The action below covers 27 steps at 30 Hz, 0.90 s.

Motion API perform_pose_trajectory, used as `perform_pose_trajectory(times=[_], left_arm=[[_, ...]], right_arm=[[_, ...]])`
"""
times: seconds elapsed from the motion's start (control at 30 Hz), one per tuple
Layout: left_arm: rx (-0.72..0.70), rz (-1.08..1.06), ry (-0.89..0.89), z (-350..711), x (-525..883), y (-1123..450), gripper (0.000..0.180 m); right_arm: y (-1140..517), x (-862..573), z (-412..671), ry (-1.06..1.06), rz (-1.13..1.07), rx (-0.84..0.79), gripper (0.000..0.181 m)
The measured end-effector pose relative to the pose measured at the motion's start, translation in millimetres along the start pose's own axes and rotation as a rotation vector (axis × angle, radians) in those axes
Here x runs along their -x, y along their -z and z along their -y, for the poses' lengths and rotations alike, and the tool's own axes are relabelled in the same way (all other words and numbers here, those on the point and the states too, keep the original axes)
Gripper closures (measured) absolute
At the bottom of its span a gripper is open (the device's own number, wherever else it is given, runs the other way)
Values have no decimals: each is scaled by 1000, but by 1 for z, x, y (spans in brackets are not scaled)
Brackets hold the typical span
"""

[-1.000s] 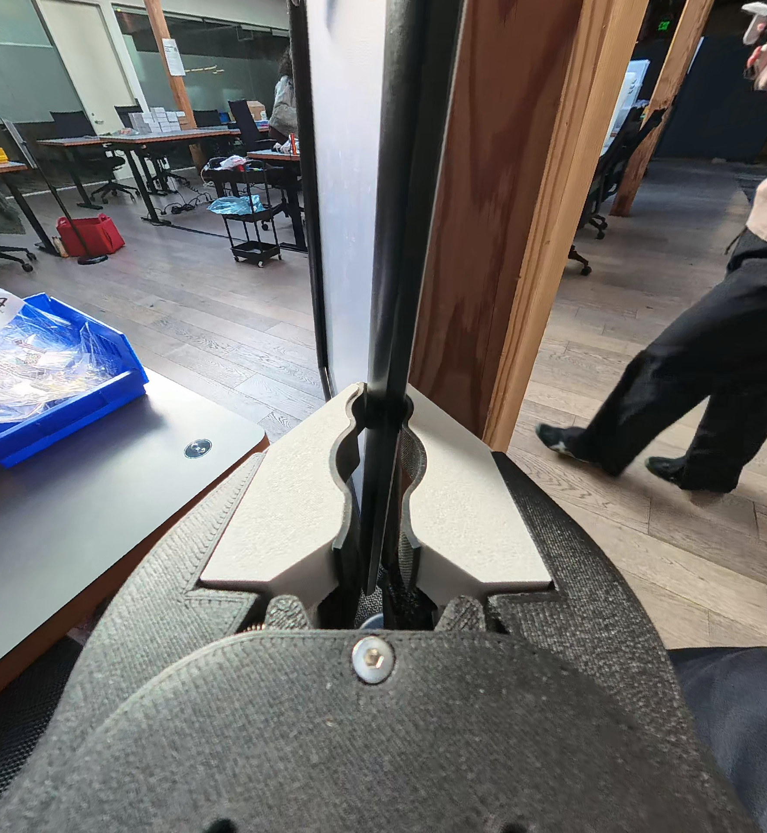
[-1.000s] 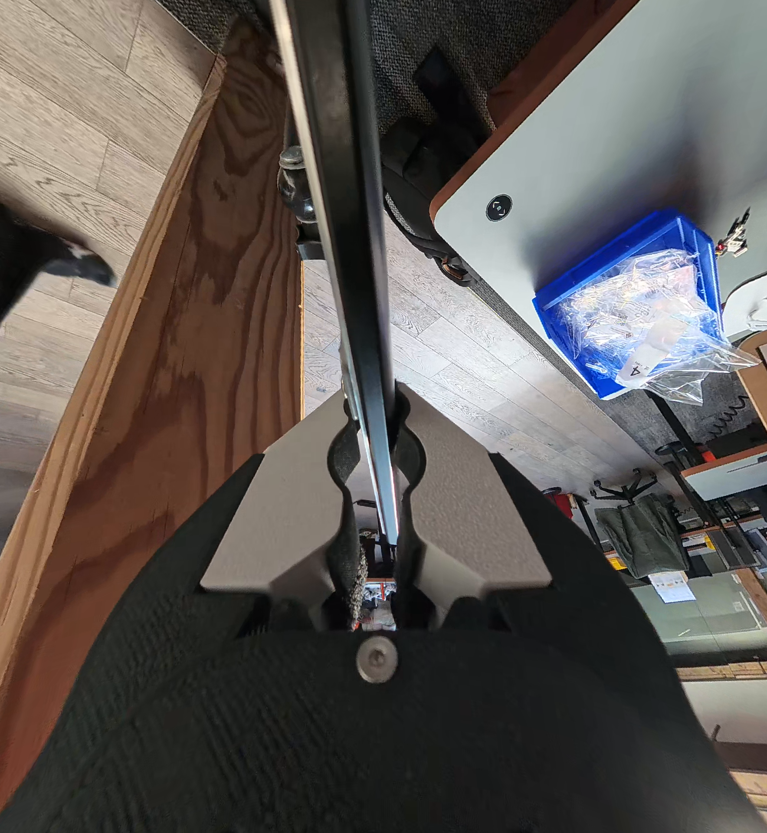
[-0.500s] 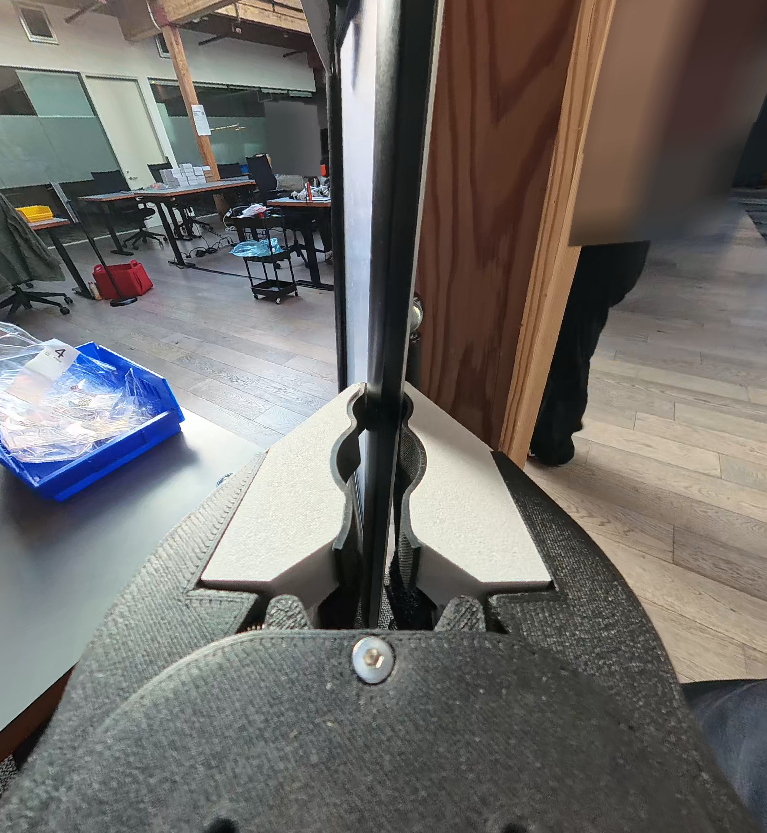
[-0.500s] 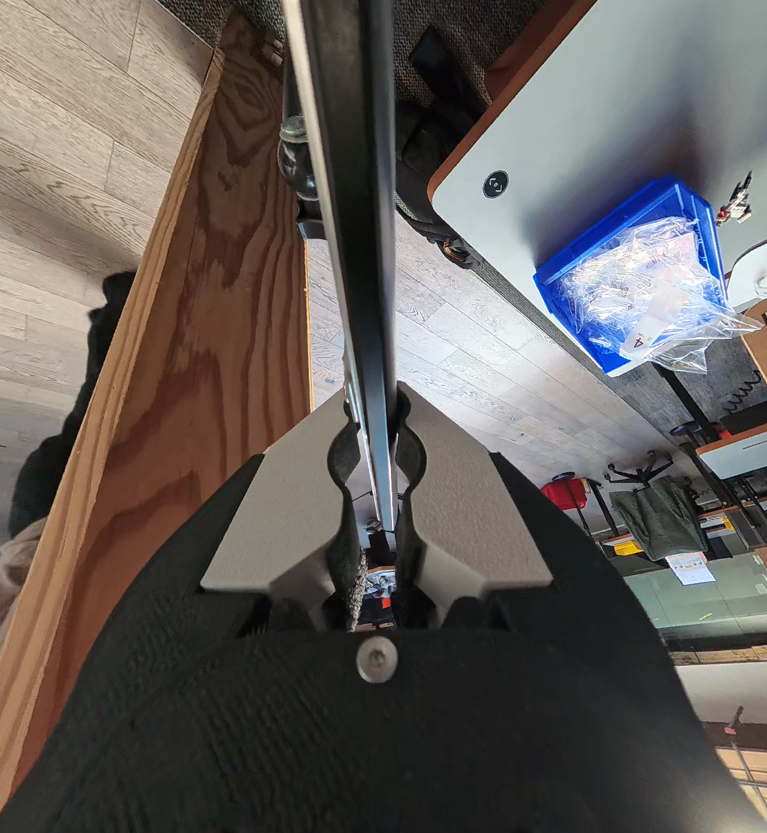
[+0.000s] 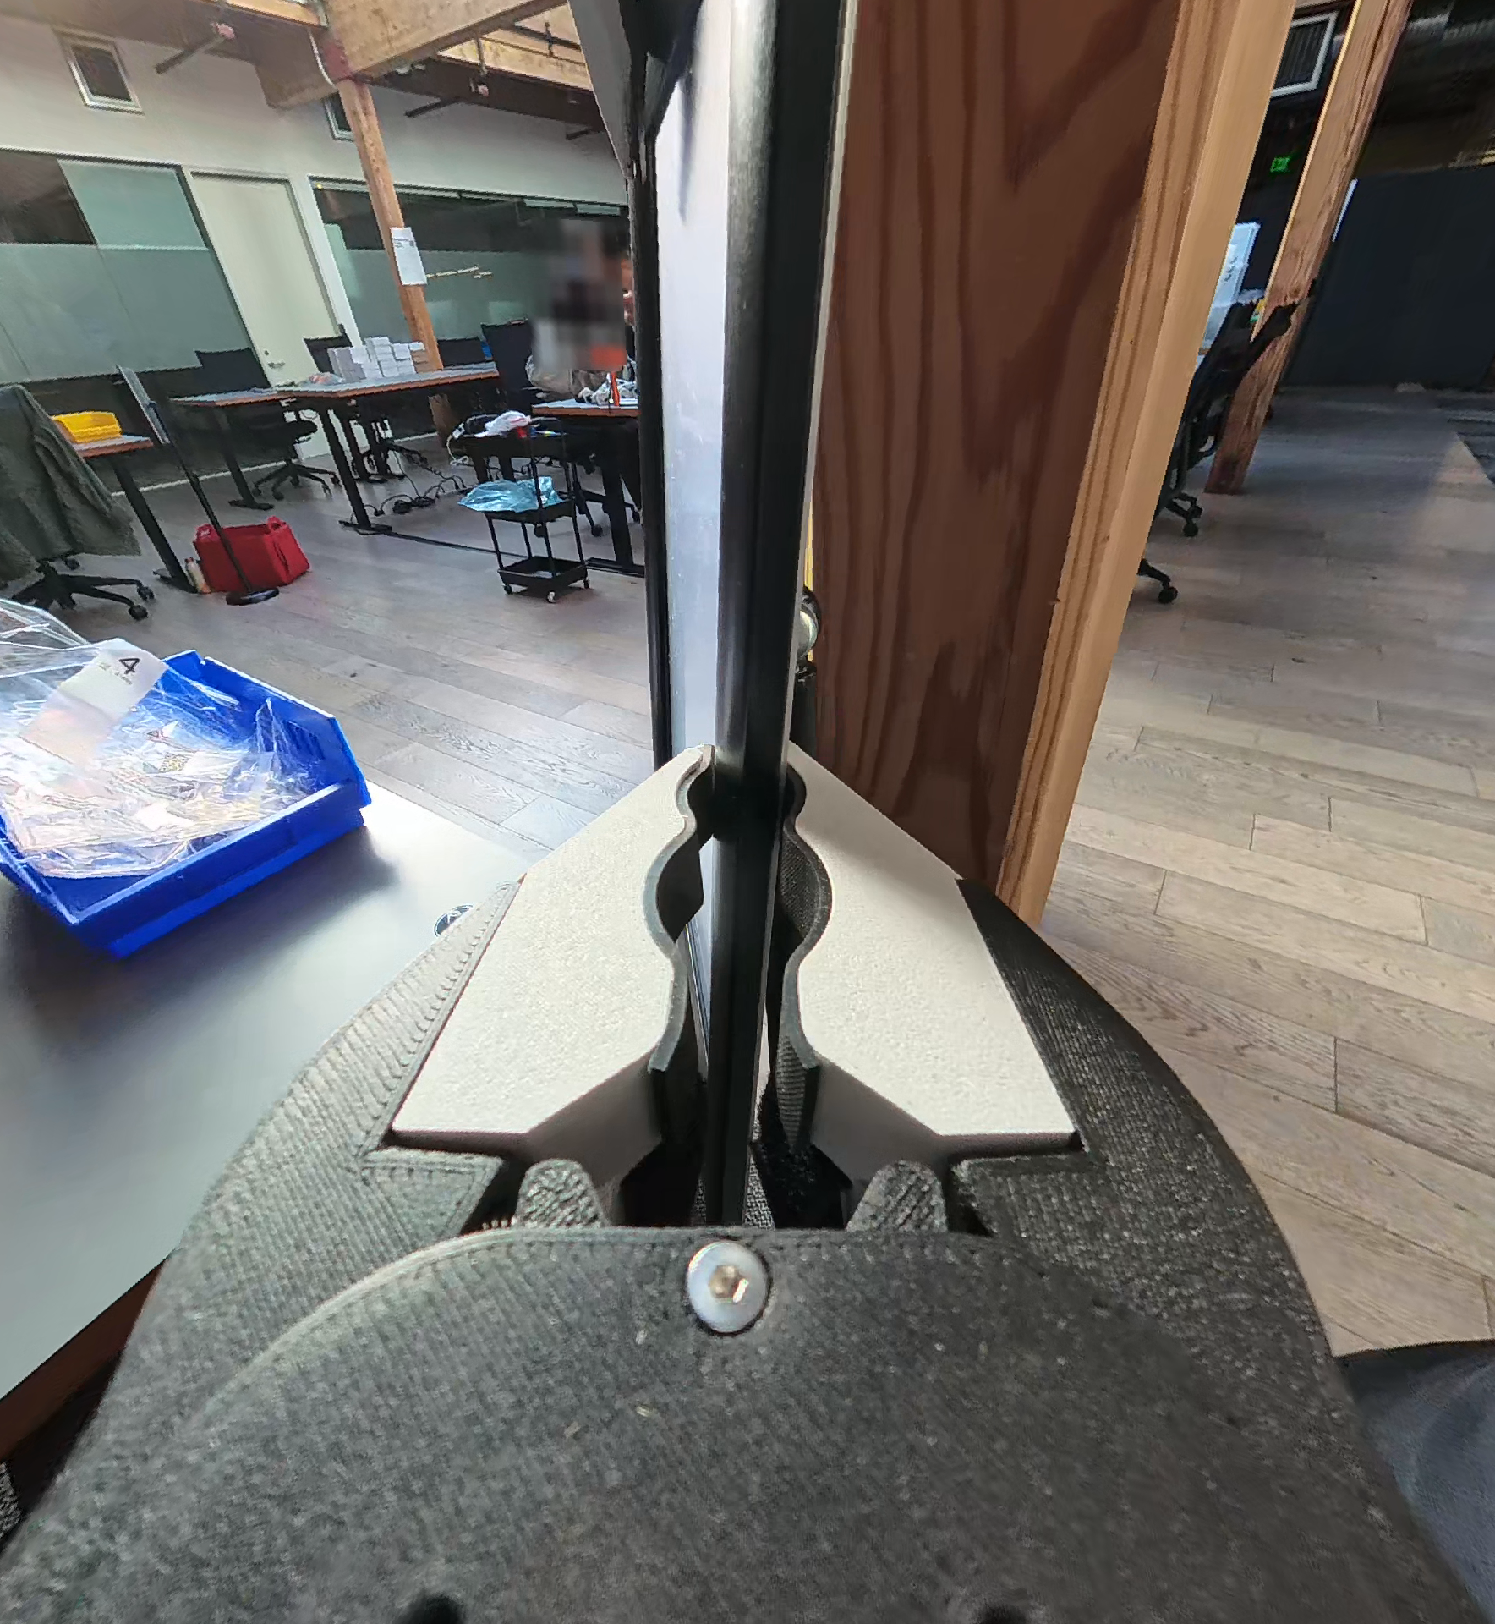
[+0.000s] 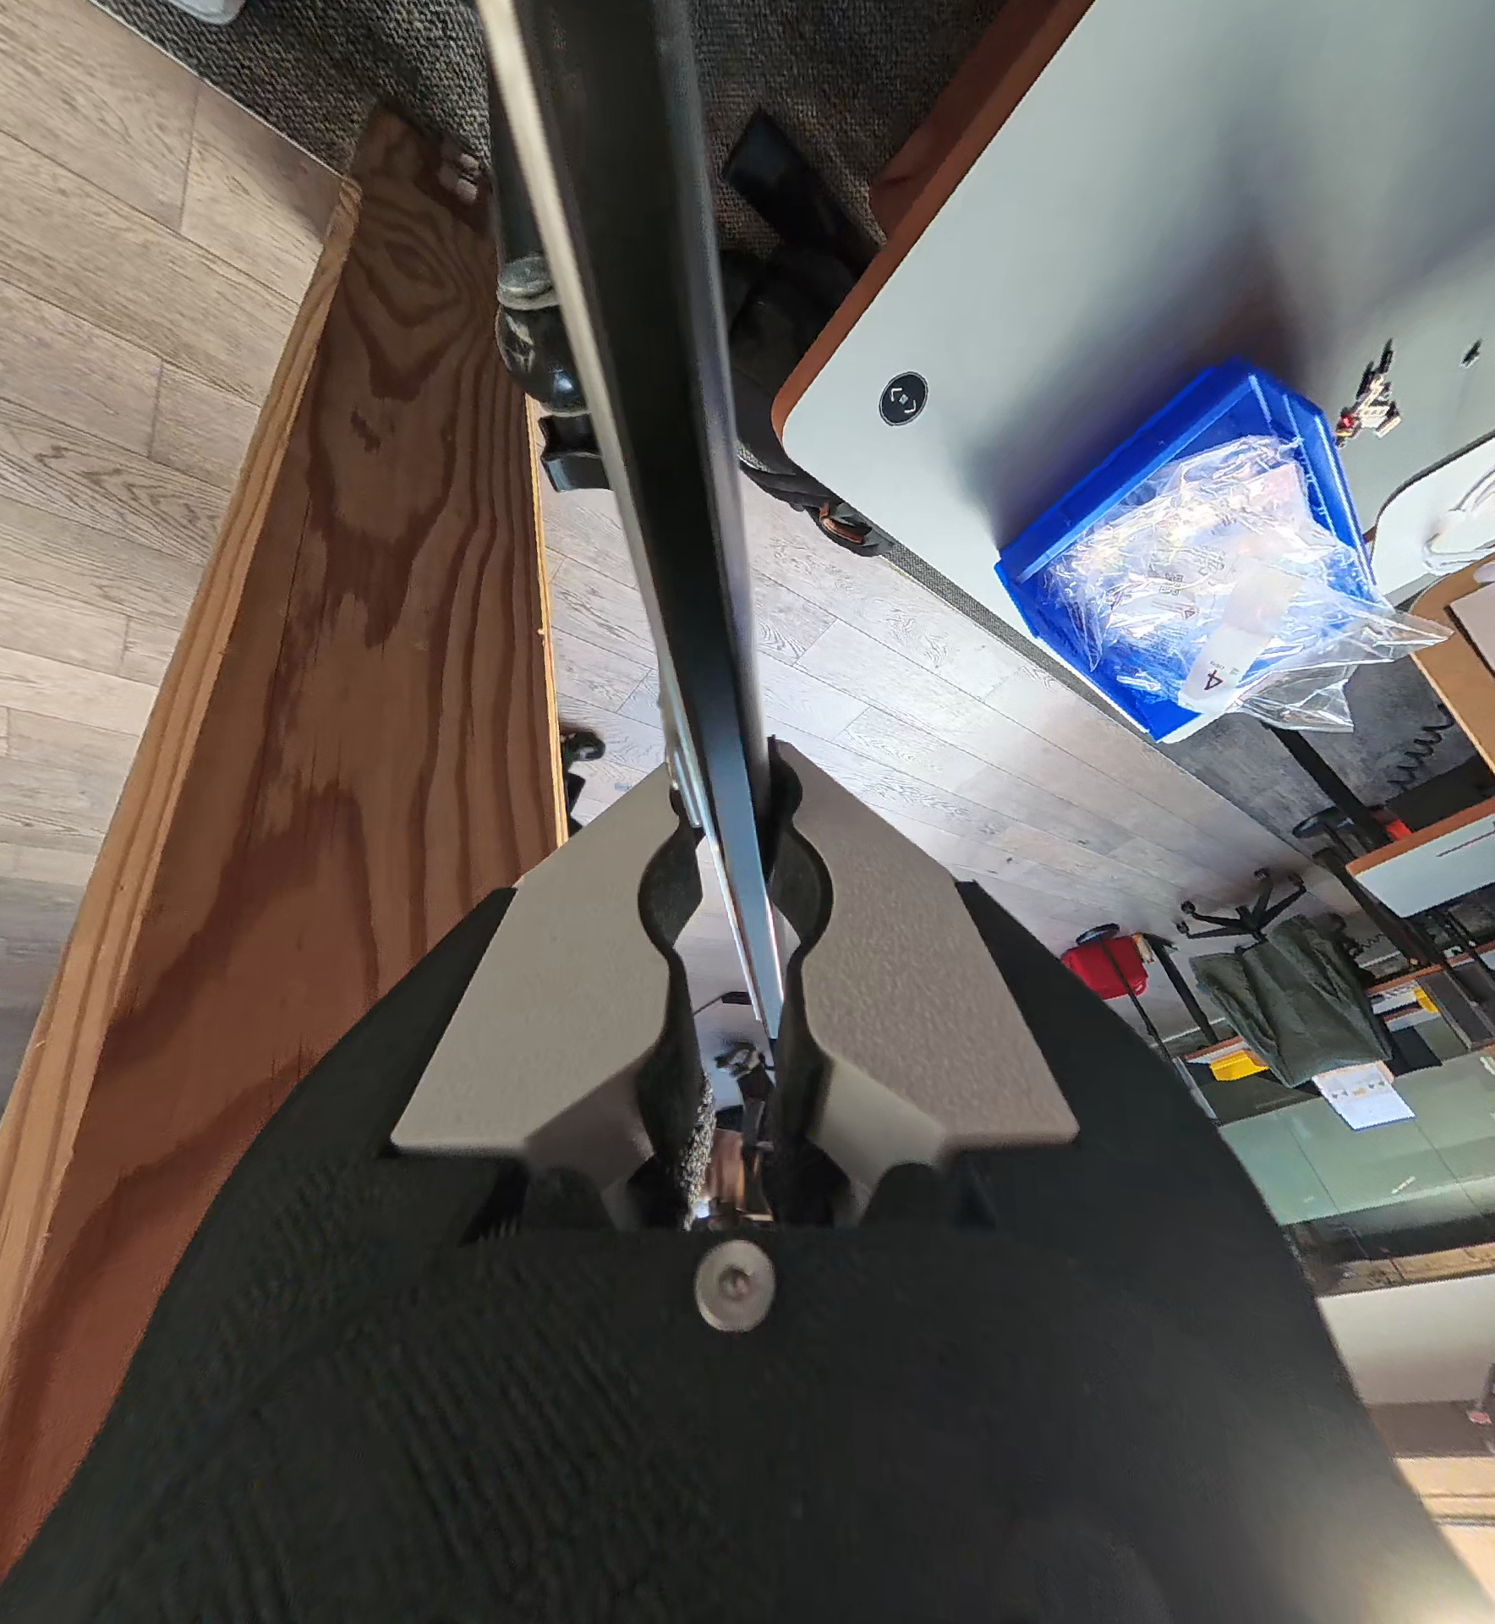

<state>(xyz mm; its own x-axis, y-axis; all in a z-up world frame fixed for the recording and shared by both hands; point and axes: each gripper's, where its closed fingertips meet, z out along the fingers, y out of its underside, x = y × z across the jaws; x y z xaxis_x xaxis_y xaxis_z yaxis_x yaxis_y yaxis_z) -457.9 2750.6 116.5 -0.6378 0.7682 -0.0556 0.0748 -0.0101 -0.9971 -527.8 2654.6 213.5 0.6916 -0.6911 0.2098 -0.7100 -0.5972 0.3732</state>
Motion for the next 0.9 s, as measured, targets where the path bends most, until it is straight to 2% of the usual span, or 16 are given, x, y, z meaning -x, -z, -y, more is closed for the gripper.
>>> perform_pose_trajectory(times=[0.27,0.53,0.6,0.7,0.8,0.9], left_arm=[[-82,-16,79,-2,9,17,171],[21,37,11,-7,21,37,174],[38,34,18,-9,21,42,174],[51,32,16,-11,20,49,174],[60,33,30,-13,20,55,174],[76,36,53,-16,20,58,174]], right_arm=[[7,-7,25,8,29,-77,171],[15,-30,51,-114,-123,-168,162],[23,-36,47,-211,-210,-177,152],[43,-37,36,-427,-349,-216,146],[64,-20,39,-752,-451,-385,141],[64,7,63,-1056,-505,-639,141]])
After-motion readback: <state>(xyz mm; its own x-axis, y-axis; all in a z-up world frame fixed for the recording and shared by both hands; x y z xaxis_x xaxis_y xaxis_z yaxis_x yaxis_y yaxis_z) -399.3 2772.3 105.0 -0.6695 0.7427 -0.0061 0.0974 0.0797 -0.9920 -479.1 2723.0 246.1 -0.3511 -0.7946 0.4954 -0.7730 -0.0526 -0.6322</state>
